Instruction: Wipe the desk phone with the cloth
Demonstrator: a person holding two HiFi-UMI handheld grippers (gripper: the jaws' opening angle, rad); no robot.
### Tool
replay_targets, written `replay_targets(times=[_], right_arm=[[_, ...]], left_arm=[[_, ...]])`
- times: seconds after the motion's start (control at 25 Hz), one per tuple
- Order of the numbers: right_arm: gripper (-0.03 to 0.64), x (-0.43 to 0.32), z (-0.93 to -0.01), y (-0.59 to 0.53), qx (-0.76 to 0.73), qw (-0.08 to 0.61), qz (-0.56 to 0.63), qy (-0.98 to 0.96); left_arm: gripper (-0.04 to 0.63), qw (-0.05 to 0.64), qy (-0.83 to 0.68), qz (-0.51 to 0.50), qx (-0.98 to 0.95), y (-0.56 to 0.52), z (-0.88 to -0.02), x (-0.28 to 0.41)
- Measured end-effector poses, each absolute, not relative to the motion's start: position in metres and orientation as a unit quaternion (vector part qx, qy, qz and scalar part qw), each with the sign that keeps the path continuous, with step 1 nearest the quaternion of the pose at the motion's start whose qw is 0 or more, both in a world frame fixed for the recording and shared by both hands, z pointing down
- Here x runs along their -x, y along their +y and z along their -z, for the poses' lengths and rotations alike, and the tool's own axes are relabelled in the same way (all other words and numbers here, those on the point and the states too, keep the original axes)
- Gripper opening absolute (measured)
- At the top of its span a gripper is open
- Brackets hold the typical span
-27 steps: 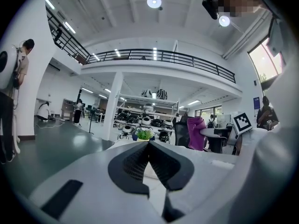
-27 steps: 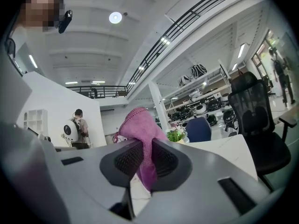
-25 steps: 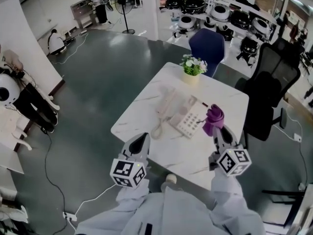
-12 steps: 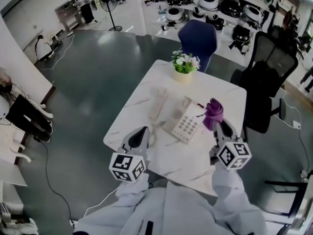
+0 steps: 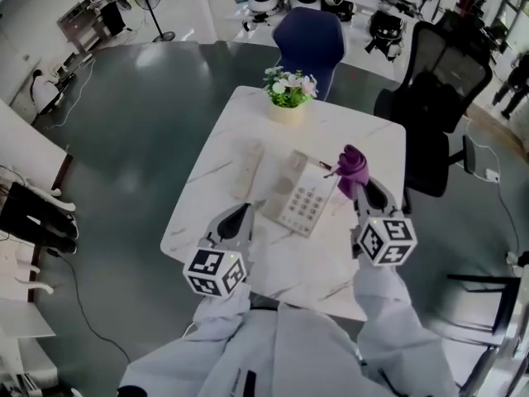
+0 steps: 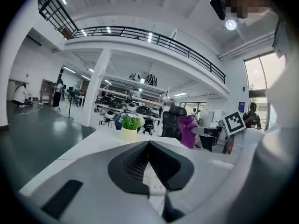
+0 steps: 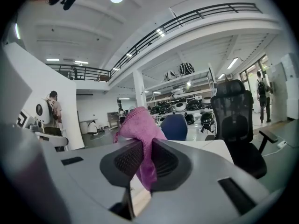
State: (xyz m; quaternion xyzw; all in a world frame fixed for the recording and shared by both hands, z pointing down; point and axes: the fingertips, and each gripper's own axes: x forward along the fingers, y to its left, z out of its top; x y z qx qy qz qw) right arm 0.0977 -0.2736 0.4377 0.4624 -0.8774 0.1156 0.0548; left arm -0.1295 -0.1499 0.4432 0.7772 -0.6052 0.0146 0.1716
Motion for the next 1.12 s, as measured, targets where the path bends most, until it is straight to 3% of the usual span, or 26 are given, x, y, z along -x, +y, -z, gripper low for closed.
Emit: replay_targets(times=[0.8,1.12], right_arm=[[0.035,-0.073,-0.512,-0.341,-0.481,0.287,0.045,-0.827],[0.035,-0.054,-0.541,-0.332,-0.455,0.339,0.058,-0.821]], left_arm=[[-0.002,0.248,-0.538,-0.052,-0.804,-0.212,-0.515,0.109],[-0.002,0.262,-0.527,-0.053,-0.807,-0.214,-0.525,0.108]])
